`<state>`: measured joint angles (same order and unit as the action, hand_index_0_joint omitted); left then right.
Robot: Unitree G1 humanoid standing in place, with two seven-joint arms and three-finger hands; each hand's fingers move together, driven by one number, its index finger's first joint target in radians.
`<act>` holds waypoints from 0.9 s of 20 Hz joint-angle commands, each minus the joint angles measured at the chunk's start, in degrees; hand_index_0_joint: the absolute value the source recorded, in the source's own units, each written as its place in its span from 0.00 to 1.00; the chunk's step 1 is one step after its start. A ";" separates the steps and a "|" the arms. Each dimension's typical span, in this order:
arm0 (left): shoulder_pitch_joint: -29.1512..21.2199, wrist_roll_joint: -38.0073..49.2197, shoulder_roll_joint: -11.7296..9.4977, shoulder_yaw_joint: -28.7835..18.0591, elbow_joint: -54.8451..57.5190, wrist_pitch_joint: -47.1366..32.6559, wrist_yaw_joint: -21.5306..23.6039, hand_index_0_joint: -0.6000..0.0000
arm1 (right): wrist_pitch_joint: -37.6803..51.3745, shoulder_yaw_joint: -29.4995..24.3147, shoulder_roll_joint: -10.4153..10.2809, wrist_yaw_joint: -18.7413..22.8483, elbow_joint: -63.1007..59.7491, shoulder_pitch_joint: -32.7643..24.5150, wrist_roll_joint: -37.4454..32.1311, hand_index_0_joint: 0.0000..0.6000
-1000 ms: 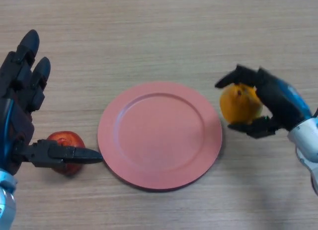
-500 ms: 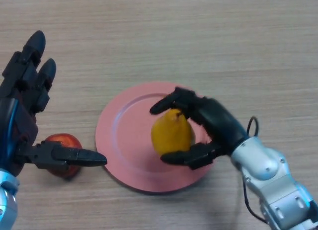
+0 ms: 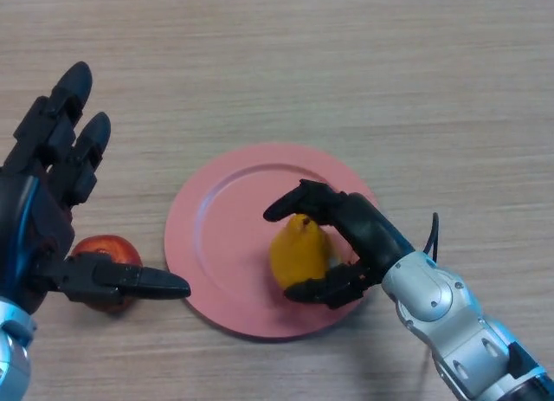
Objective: Pick up the yellow pear and place it on the plate
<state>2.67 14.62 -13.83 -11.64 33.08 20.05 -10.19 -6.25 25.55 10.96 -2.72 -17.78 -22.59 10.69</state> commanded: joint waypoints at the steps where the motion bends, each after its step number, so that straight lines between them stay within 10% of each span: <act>1: -0.97 -0.80 -1.20 -2.12 1.97 -8.75 -0.09 1.00 | 4.11 -4.06 -0.07 3.10 6.09 -4.34 -4.23 0.00; 12: -0.23 -1.89 -0.69 -1.38 2.07 -9.56 0.17 1.00 | -18.41 -18.98 -0.07 -4.71 43.55 4.18 -17.60 0.00; 18: -0.94 -3.24 -0.72 0.44 2.93 -7.77 0.65 1.00 | -16.04 -24.97 1.52 -5.09 54.88 15.03 -19.66 0.00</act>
<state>3.57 12.03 -13.08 -9.46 32.45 18.91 -10.14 -30.14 2.96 11.37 -7.90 33.19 -6.23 -7.59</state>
